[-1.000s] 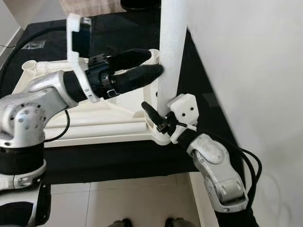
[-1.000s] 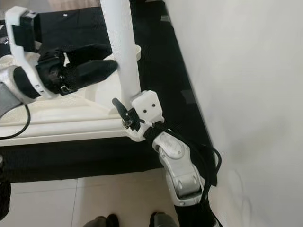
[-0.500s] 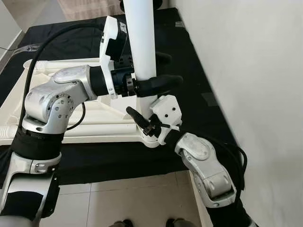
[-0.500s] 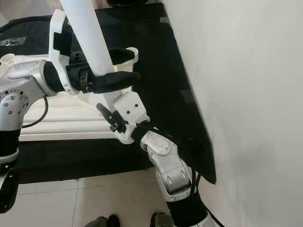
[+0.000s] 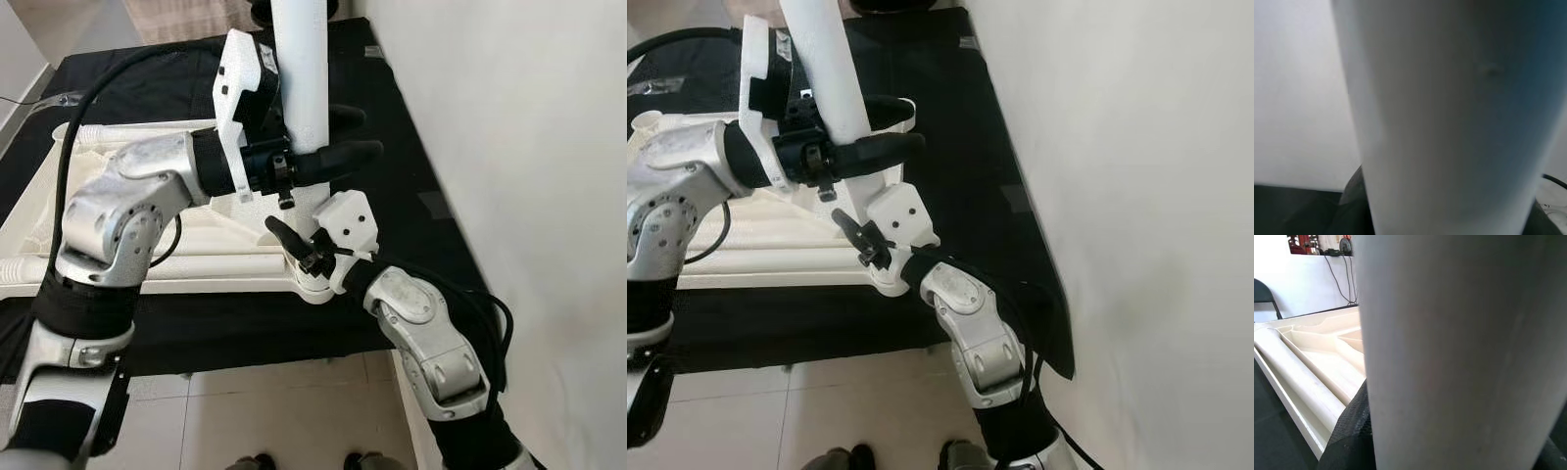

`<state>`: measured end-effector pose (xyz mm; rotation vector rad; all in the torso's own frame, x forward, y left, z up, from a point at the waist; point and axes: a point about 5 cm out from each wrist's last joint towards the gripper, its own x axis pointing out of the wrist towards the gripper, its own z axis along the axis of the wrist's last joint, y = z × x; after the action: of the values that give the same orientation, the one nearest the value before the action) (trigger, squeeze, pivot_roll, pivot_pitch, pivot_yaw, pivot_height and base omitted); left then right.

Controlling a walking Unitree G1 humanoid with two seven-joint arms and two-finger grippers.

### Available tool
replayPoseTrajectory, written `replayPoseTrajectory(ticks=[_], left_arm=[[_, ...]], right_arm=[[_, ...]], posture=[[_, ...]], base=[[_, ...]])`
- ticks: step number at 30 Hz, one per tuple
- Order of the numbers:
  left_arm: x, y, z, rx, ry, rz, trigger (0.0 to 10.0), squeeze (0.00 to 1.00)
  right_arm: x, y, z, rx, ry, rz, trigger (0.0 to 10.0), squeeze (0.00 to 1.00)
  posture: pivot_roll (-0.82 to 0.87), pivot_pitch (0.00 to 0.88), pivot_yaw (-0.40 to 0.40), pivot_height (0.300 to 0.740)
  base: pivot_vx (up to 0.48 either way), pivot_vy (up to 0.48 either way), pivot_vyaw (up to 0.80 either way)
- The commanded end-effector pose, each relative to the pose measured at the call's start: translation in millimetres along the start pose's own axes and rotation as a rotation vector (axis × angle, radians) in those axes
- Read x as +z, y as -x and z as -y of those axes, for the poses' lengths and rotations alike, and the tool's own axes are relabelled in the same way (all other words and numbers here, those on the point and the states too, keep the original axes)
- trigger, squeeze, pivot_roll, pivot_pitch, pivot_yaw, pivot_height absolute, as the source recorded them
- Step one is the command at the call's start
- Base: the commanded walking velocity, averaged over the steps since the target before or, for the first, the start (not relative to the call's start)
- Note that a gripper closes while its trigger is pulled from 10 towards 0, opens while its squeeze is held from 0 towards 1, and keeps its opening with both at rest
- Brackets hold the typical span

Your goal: Building children table

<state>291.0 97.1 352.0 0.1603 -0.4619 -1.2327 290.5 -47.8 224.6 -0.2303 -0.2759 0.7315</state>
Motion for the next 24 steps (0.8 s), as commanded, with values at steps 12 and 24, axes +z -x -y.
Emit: replayPoseTrajectory(ticks=[12, 24], left_arm=[[11.0, 5.2, 4.2, 0.118, 0.125, 0.149, 0.0, 0.0], [7.8, 8.8, 18.0, 0.117, 0.159, 0.145, 0.0, 0.0]], right_arm=[[-15.2, 3.3, -1.8, 0.278, -0.001, -0.083, 10.0, 1.0], [-3.3, -8.3, 48.3, 0.4, -0.005, -0.068, 10.0, 0.0]], posture=[[-0.04, 0.199, 0.011, 0.74], [-0.03, 0.202, 0.001, 0.74]], base=[[0.0, 0.0, 0.0], [0.0, 0.0, 0.0]])
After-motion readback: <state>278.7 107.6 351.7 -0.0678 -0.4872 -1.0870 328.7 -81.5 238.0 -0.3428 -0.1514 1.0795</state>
